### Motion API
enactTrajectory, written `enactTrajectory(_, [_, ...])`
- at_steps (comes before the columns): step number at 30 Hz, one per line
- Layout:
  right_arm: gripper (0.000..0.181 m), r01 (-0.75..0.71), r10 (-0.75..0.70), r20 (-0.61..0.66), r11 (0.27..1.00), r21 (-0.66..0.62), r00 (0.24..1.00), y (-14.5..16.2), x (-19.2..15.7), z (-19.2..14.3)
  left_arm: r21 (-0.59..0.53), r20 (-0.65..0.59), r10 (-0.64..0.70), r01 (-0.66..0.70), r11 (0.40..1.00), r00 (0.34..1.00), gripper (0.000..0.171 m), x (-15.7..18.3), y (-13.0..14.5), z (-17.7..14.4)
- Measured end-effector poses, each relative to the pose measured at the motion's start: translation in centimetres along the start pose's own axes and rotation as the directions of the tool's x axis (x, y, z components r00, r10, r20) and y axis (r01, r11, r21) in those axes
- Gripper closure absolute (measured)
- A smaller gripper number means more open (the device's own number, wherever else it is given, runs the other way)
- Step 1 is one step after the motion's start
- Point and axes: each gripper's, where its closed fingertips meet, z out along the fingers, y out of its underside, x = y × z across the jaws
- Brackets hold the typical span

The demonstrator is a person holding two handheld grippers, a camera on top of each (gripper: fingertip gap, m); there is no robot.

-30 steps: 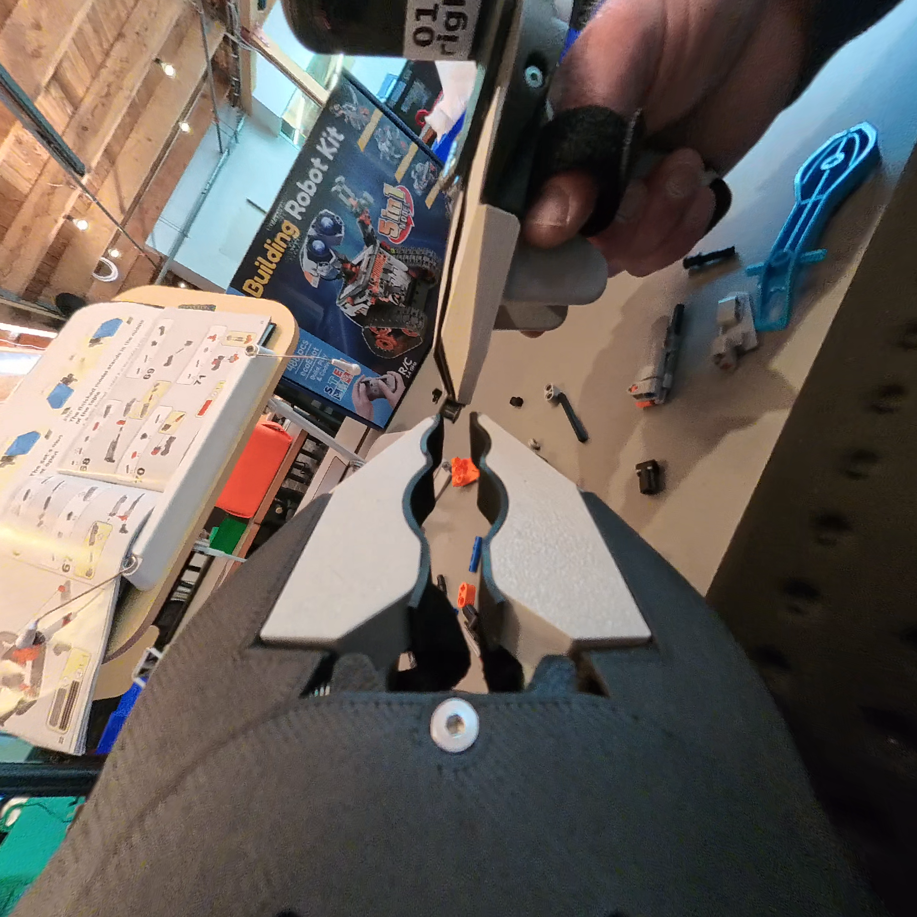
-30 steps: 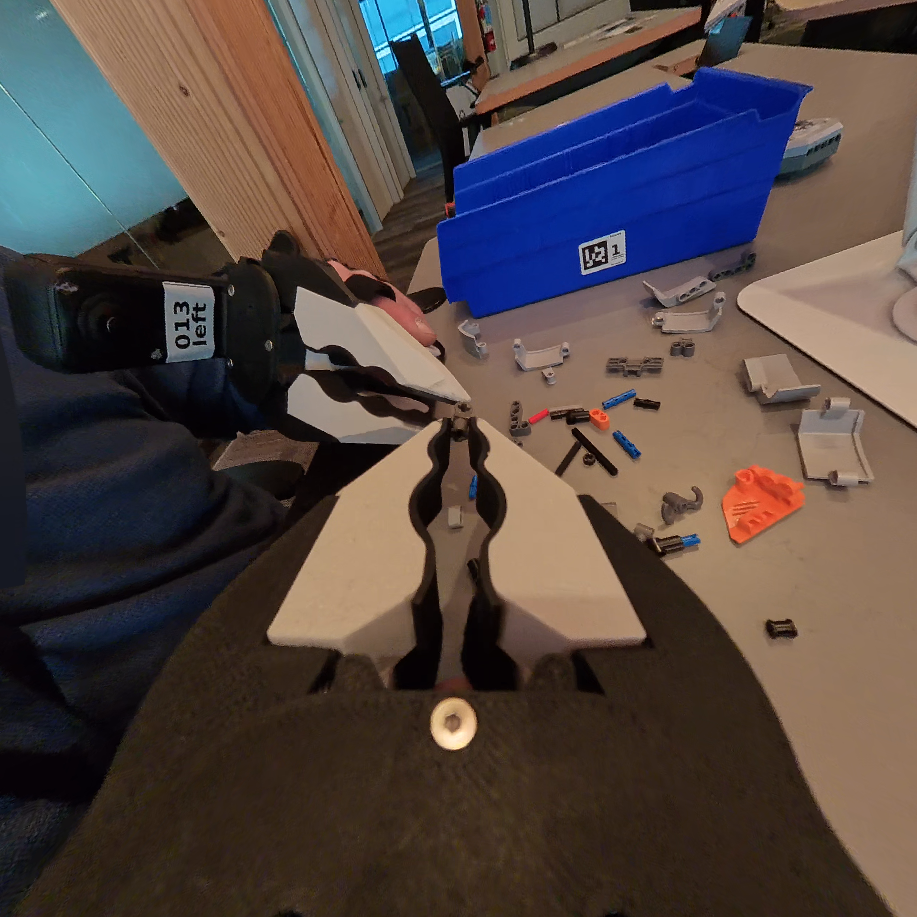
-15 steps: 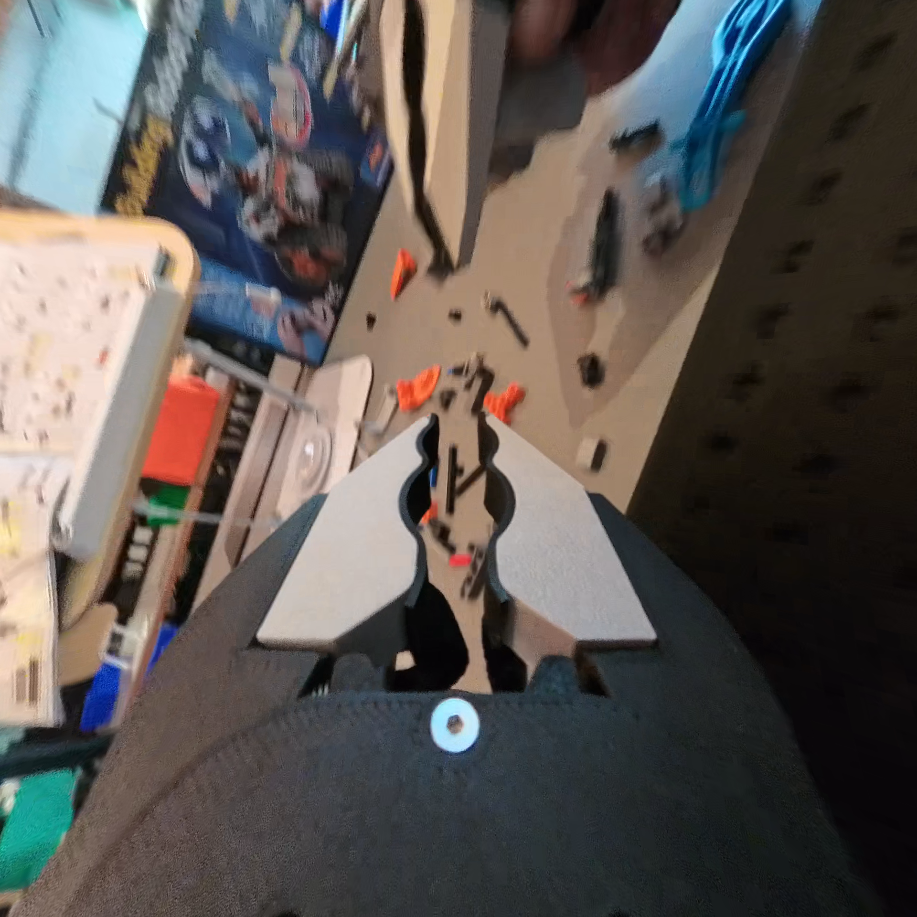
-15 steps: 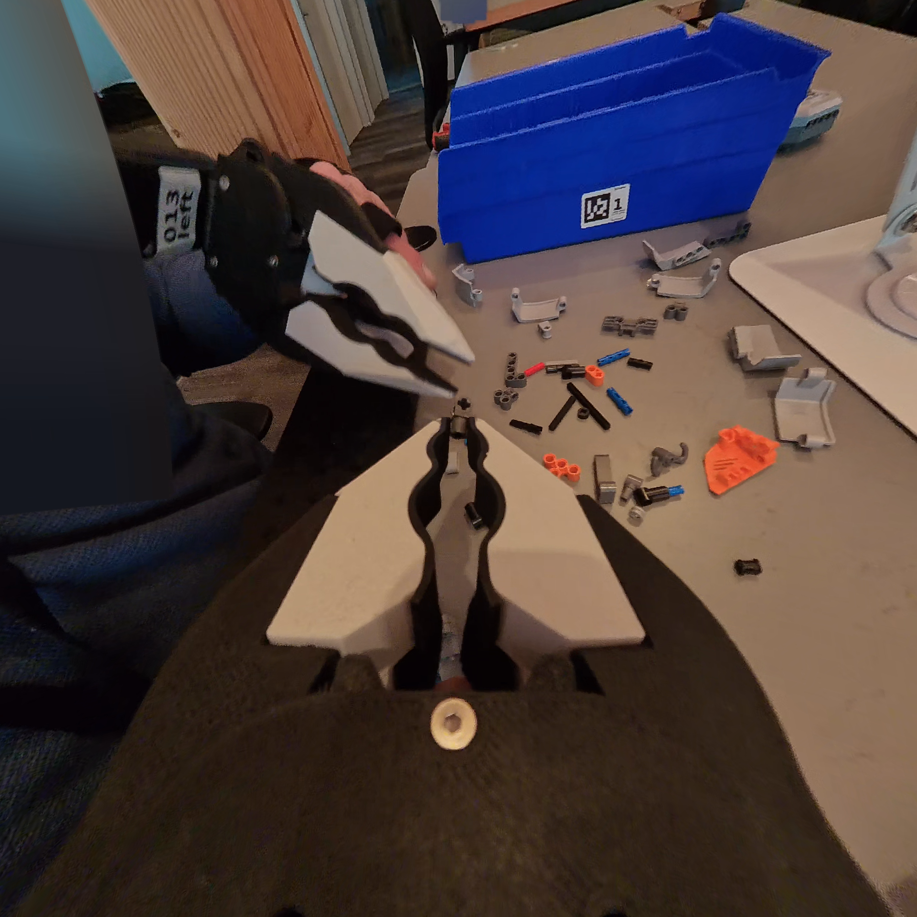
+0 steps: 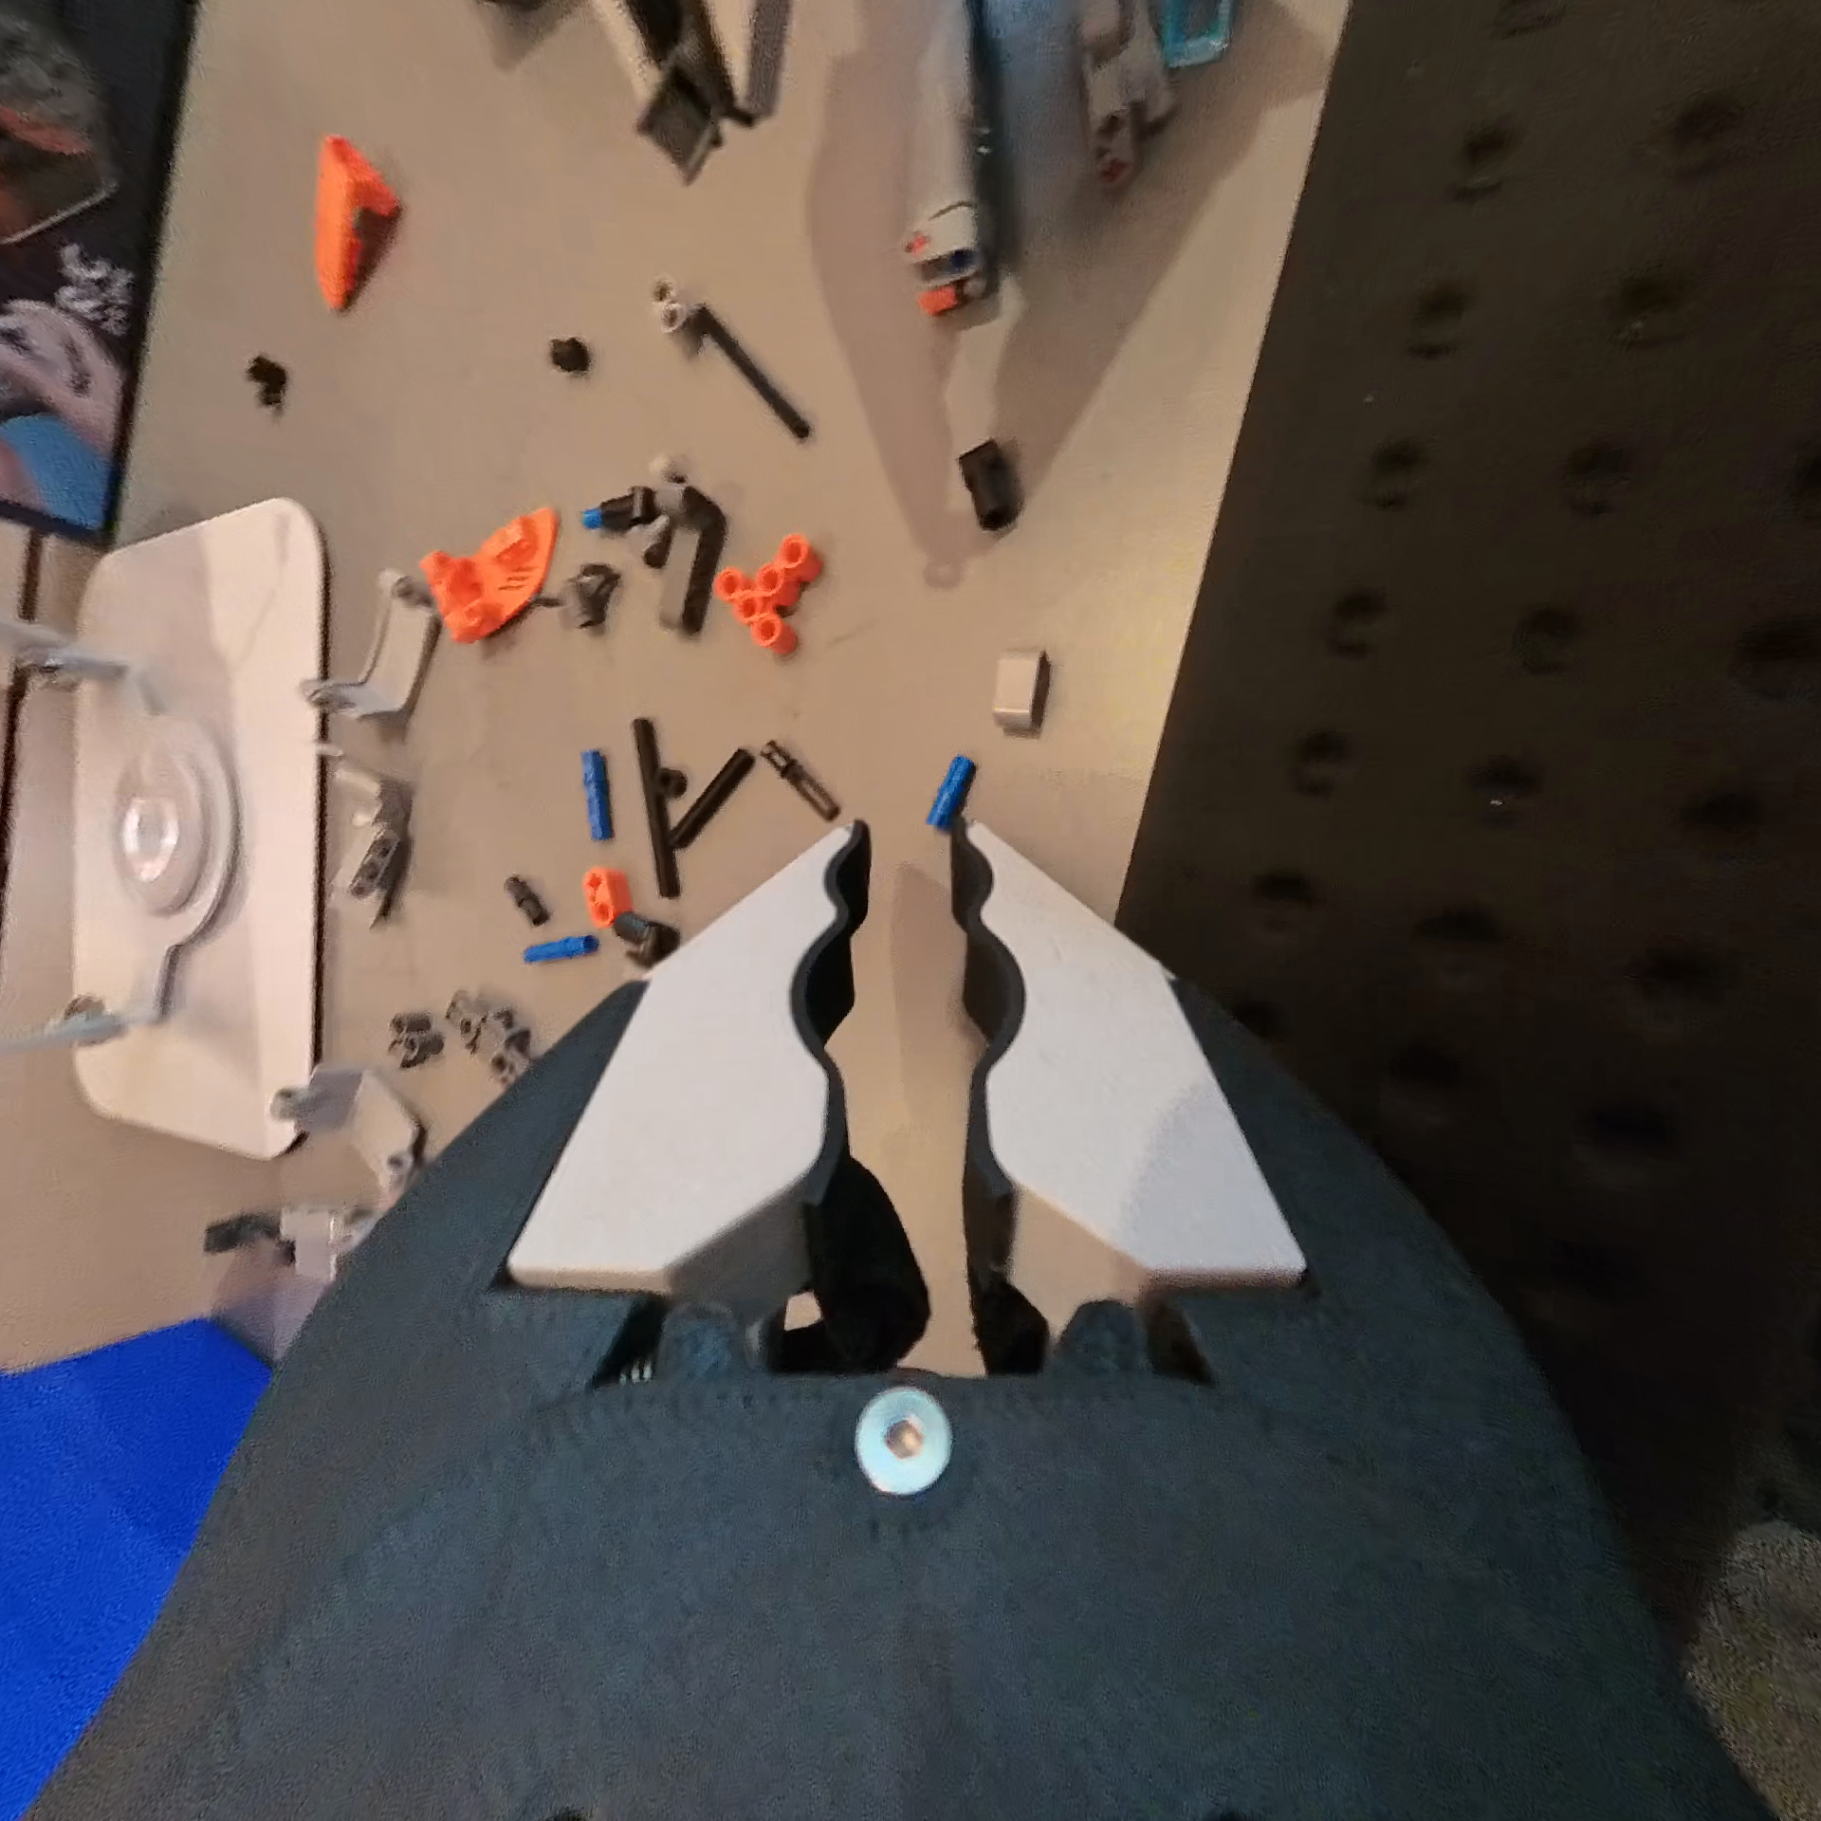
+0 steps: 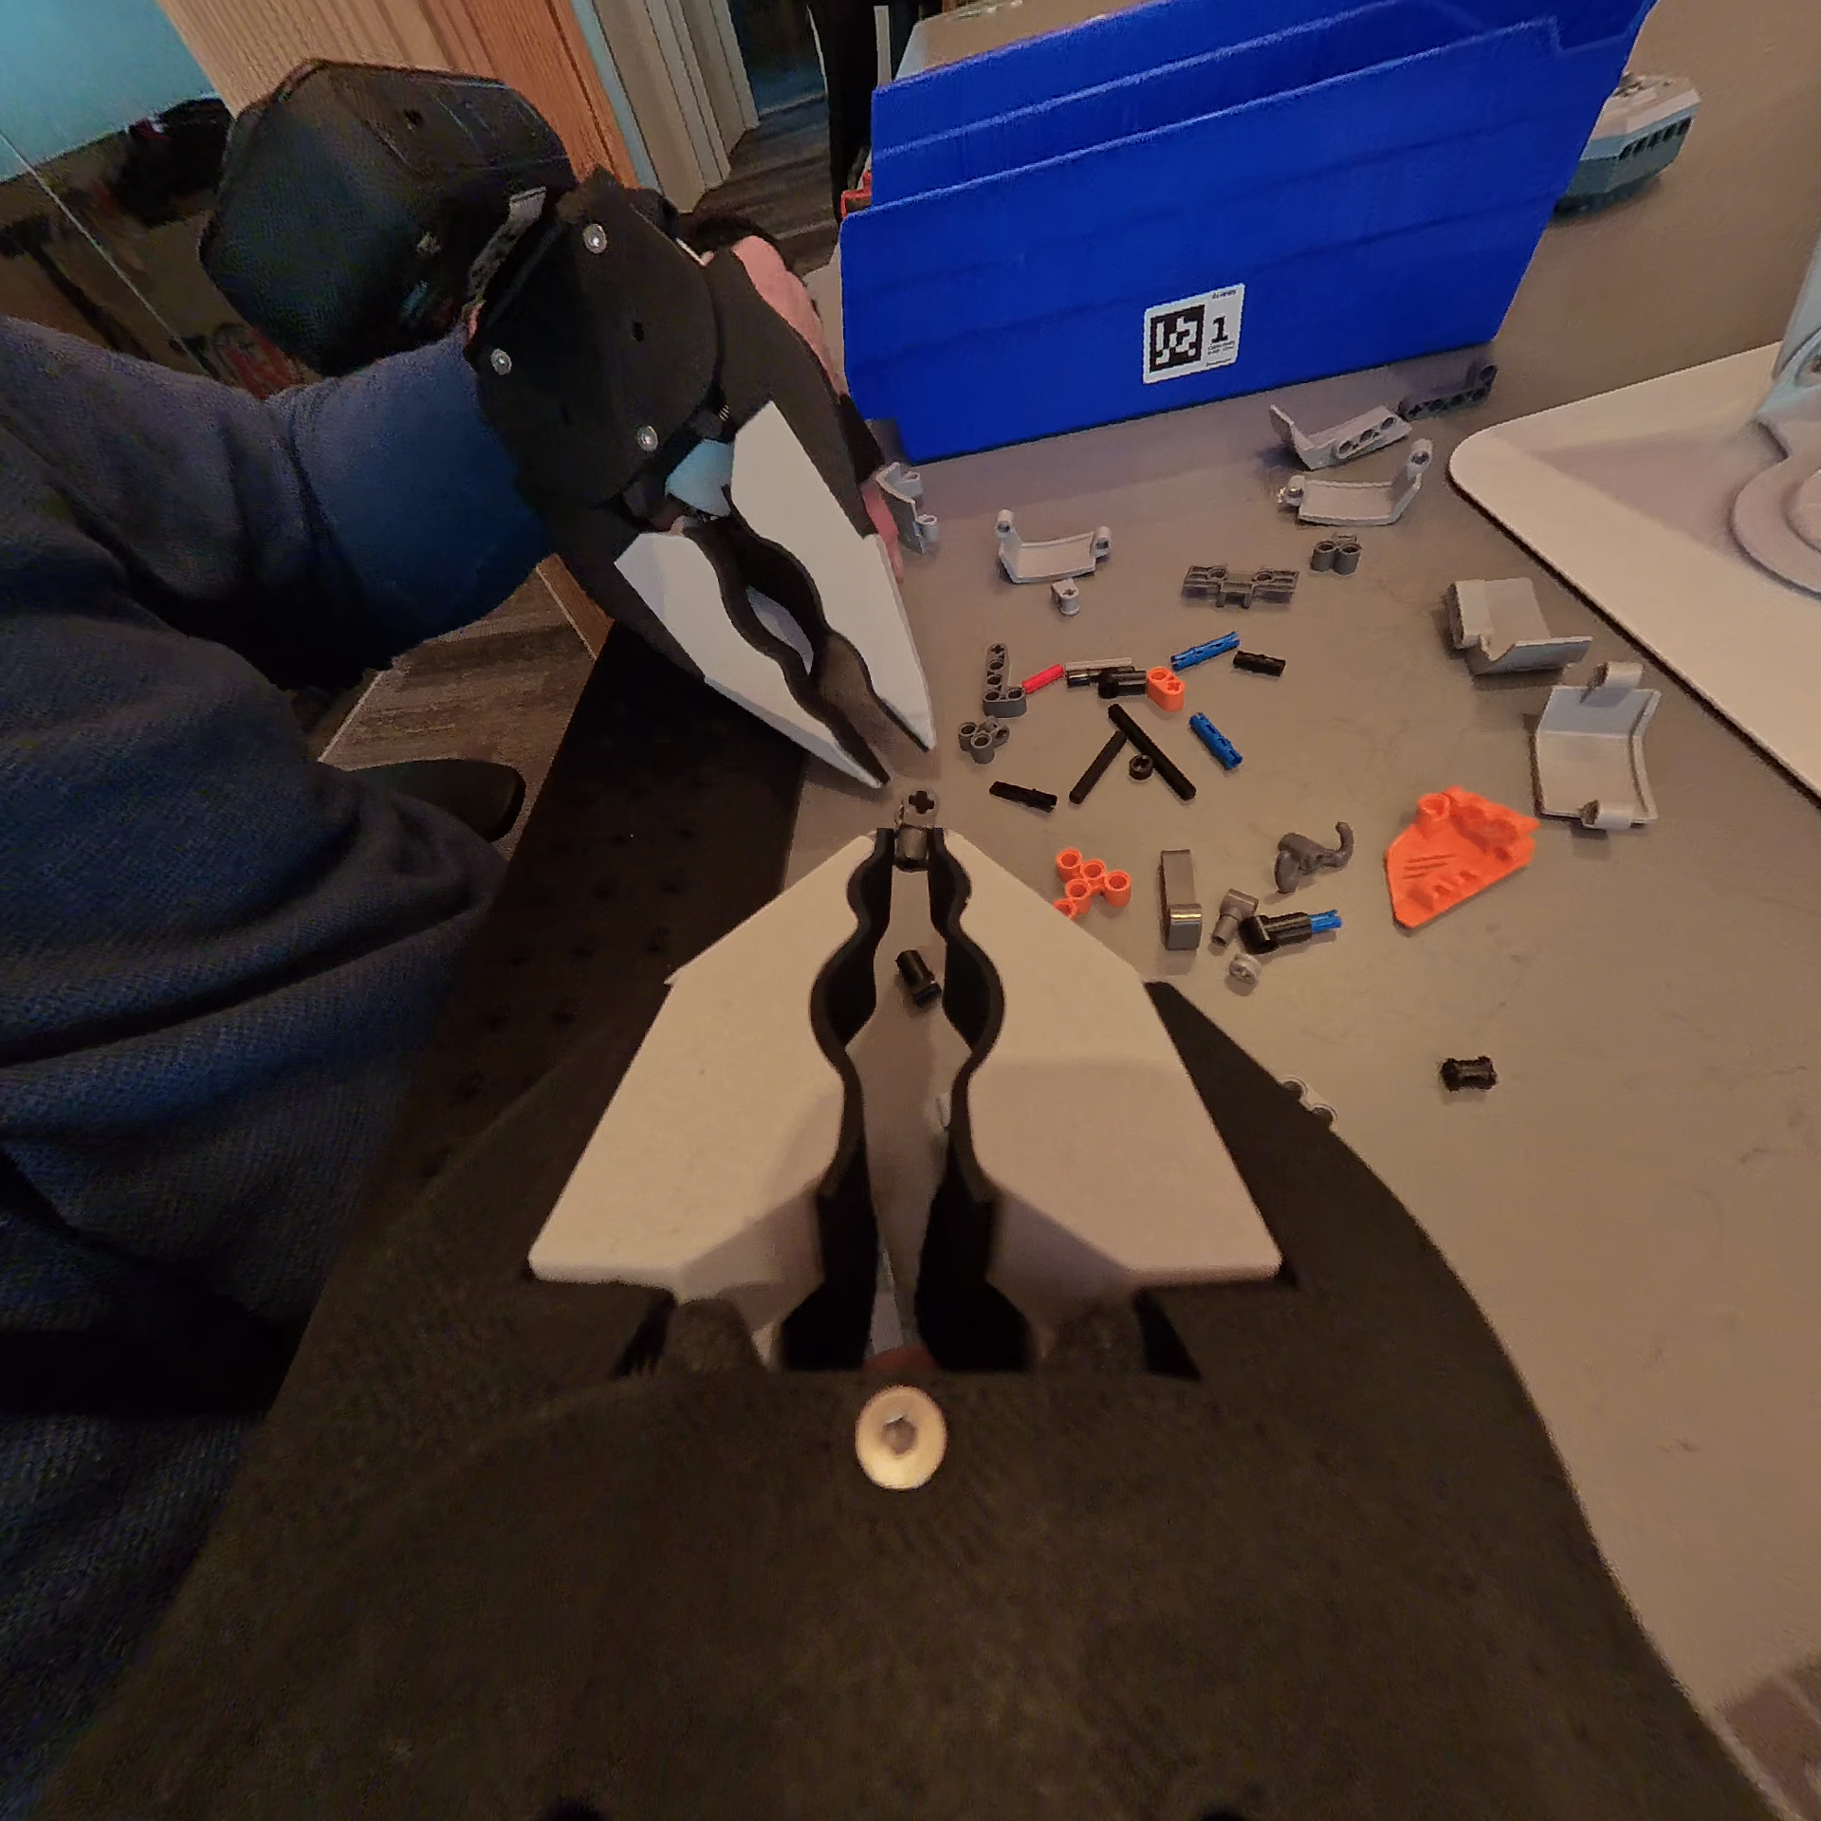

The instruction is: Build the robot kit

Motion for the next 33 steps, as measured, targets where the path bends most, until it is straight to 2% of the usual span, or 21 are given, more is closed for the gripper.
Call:
enactTrajectory(5, [0.177,-0.011,0.011,0.006,1.000,0.007,1.000,0.0,0.1,0.0,-0.040,-0.071,0.054,-0.057,0.998,0.996,0.162,0.3,0.2,1.0])
enactTrajectory(8, [0.177,-0.024,0.024,0.015,1.000,0.016,1.000,-0.1,0.1,-0.1,-0.040,-0.061,0.060,-0.063,0.997,0.996,0.171,0.1,0.2,1.4])
enactTrajectory(15, [0.177,-0.023,0.023,0.010,1.000,0.016,1.000,0.0,0.2,-0.1,0.000,-0.048,0.032,-0.032,0.999,0.998,0.171,0.1,-0.3,1.7])
enactTrajectory(16, [0.177,-0.022,0.022,0.009,1.000,0.015,1.000,0.0,0.3,-0.1,0.002,-0.045,0.032,-0.032,0.999,0.998,0.170,0.1,-0.3,1.6])
enactTrajectory(17, [0.177,-0.020,0.020,0.007,1.000,0.014,1.000,0.0,0.3,-0.1,0.002,-0.031,0.037,-0.037,0.999,0.999,0.161,-0.1,-0.3,1.5])
enactTrajectory(20, [0.177,-0.018,0.018,0.007,1.000,0.012,1.000,0.0,0.2,0.0,0.004,-0.071,0.062,-0.062,0.998,0.996,0.149,0.1,-0.4,1.1])
enactTrajectory(26, [0.177,-0.013,0.013,0.001,1.000,0.013,1.000,0.0,0.3,-0.2,-0.003,-0.145,0.100,-0.102,0.995,0.984,0.168,0.7,-0.8,1.7])
enactTrajectory(33, [0.177,-0.005,0.005,-0.005,1.000,0.020,1.000,-0.1,0.4,-0.3,0.012,-0.095,0.087,-0.086,0.996,0.992,0.169,0.5,-1.0,1.8])
